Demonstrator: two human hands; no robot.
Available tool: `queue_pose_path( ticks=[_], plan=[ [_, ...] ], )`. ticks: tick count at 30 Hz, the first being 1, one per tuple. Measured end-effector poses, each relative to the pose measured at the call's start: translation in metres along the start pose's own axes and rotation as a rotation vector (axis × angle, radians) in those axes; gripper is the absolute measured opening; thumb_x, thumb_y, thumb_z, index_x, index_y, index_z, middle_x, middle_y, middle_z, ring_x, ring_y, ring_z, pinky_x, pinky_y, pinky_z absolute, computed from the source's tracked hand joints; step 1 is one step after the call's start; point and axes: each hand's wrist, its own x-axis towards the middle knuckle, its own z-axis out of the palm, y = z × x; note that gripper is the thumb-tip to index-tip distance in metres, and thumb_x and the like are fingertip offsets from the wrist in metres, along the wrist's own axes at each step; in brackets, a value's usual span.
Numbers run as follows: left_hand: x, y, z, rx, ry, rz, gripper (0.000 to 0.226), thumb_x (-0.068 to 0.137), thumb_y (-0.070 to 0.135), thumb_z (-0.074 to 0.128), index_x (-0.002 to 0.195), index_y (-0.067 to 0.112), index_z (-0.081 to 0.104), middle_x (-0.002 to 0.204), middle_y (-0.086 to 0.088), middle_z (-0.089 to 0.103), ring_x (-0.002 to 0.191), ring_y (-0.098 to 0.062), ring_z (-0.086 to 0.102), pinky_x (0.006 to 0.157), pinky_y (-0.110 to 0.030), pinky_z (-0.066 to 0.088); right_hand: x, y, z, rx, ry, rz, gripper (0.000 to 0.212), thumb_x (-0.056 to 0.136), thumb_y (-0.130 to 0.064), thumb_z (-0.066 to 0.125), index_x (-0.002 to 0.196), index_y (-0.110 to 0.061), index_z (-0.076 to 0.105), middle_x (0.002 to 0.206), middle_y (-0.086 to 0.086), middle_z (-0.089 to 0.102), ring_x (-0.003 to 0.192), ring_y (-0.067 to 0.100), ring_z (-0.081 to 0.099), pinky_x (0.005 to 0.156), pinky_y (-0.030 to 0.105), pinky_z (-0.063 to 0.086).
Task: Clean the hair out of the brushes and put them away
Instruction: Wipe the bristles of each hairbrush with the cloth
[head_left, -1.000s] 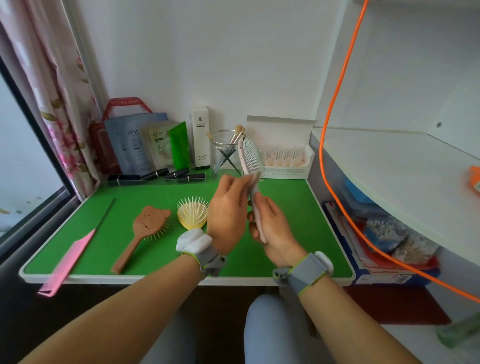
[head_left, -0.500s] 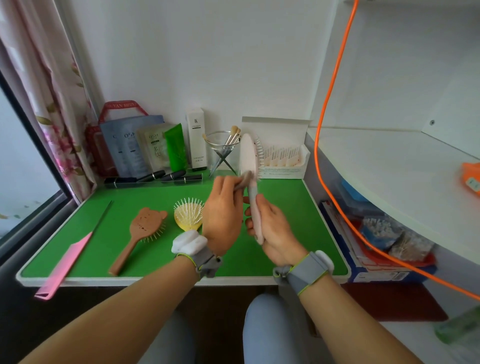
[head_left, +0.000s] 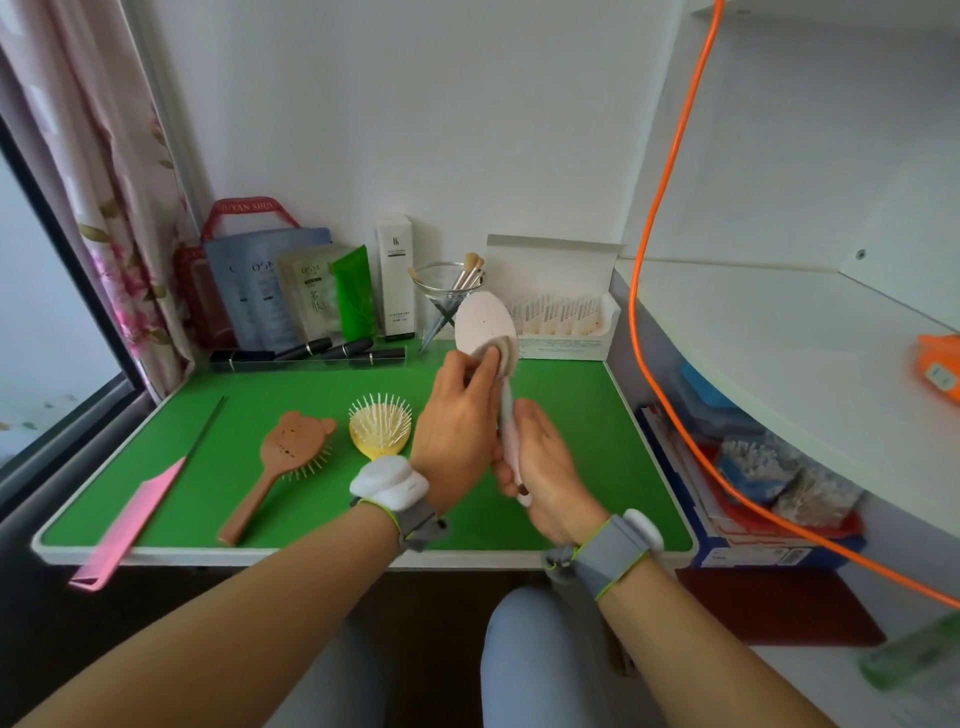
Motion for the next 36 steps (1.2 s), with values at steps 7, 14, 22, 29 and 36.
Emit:
queue_pose_path(
  ticks=[7,14,22,29,36],
  plan=[
    [-0.002,0.004,-0.005,0.03,0.001,0.071,0.043,0.096,0.019,0.051,0.134,0.0,0.048,0.102,-0.019,0.049,0.087,-0.033,0.052,0.059,-0.044,0.051,0.003,-0.002,0.004,0.003,0.021,-0.017,0.035,0.103,-0.039,0.031,0.081,-0.018,0.049,0.047,-0.003,0.041,0.037,0.012,0.034,0.036,0.02,0.025],
    [0.019,-0.015,-0.006,0.042,0.05,0.002,0.043,0.092,0.007,0.051,0.135,0.0,0.047,0.095,-0.019,0.047,0.077,-0.034,0.049,0.057,-0.034,0.036,0.001,-0.002,0.003,-0.039,-0.038,-0.005,0.032,0.104,-0.033,0.03,0.099,-0.008,0.048,0.056,0.002,0.047,0.035,0.011,0.034,0.034,0.017,0.023],
    [0.063,-0.023,-0.016,0.095,0.12,-0.171,0.033,0.095,0.019,0.043,0.127,0.015,0.047,0.094,-0.009,0.04,0.077,-0.036,0.052,0.058,-0.037,0.036,0.002,0.001,0.001,-0.106,-0.073,-0.044,0.031,0.103,-0.032,0.032,0.103,-0.009,0.053,0.055,0.002,0.049,0.035,0.011,0.033,0.034,0.018,0.025],
    [0.007,-0.005,0.001,0.084,-0.004,0.072,0.05,0.09,0.008,0.053,0.138,0.003,0.041,0.106,-0.022,0.049,0.082,-0.039,0.052,0.051,-0.042,0.046,0.008,0.001,0.0,-0.086,-0.009,-0.031,0.032,0.102,-0.032,0.033,0.082,-0.013,0.05,0.055,0.005,0.047,0.035,0.013,0.033,0.035,0.019,0.024],
    [0.059,-0.023,-0.017,0.06,0.075,-0.278,0.037,0.097,0.019,0.04,0.134,0.019,0.045,0.109,-0.017,0.048,0.088,-0.043,0.056,0.072,-0.047,0.046,0.004,0.002,-0.001,-0.097,-0.063,-0.032,0.032,0.103,-0.032,0.032,0.099,-0.011,0.056,0.053,0.002,0.049,0.034,0.011,0.033,0.033,0.018,0.024]
  ],
)
